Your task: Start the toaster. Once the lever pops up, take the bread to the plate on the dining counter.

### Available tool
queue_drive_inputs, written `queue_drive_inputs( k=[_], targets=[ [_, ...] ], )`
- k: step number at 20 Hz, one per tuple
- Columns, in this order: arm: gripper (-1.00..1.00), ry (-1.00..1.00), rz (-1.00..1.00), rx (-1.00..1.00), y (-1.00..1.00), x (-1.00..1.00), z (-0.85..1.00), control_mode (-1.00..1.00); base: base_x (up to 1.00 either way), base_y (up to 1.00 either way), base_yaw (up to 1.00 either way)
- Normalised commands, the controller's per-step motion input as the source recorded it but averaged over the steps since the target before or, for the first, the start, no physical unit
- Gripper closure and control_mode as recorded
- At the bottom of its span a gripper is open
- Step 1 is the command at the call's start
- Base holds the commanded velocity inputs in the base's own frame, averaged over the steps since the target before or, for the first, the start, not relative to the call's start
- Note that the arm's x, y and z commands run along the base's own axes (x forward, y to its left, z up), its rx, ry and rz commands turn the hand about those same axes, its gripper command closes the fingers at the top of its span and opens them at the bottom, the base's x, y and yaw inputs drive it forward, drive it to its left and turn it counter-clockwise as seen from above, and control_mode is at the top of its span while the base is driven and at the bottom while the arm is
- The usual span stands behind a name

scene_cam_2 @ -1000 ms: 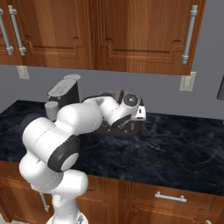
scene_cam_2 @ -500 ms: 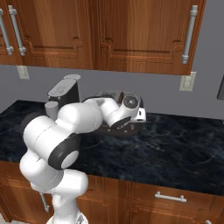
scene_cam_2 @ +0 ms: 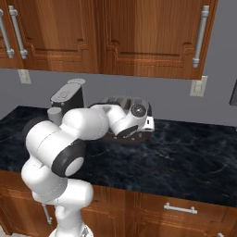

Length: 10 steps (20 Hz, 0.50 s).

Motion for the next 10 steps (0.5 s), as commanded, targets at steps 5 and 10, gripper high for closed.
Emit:
queue_drive_inputs(
  k=[5, 10],
  targets=[
    [-1.0, 0.0, 0.0, 0.0, 0.0, 0.0, -0.11, -1.0, 0.0, 0.0, 0.0],
    [-1.0, 0.02, 0.0, 0.0, 0.0, 0.0, -0.11, -1.0, 0.0, 0.0, 0.0]
  ],
)
